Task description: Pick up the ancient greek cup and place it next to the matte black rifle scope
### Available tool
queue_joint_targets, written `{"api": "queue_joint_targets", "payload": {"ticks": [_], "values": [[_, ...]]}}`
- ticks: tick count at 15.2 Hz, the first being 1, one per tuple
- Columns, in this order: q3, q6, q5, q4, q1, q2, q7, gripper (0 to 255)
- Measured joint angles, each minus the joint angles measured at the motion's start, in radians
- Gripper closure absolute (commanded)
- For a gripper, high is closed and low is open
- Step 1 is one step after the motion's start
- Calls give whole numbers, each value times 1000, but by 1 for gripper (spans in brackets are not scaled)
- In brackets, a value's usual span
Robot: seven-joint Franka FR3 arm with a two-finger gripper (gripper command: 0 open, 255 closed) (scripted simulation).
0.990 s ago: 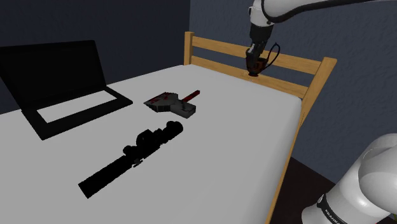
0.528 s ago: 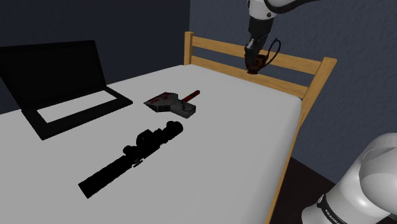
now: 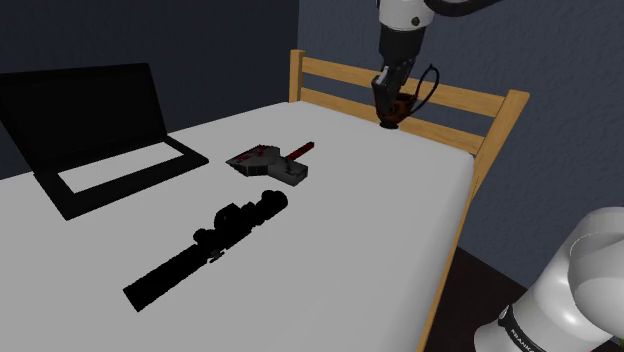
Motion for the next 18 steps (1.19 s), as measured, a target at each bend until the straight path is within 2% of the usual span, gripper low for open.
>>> {"api": "queue_joint_targets", "payload": {"ticks": [8,14,18], "values": [[143,-77,57,13,65,-13,176,255],[260,-148,97,77,108,15,316,255],[348,-187,110,148,129,75,423,255]]}}
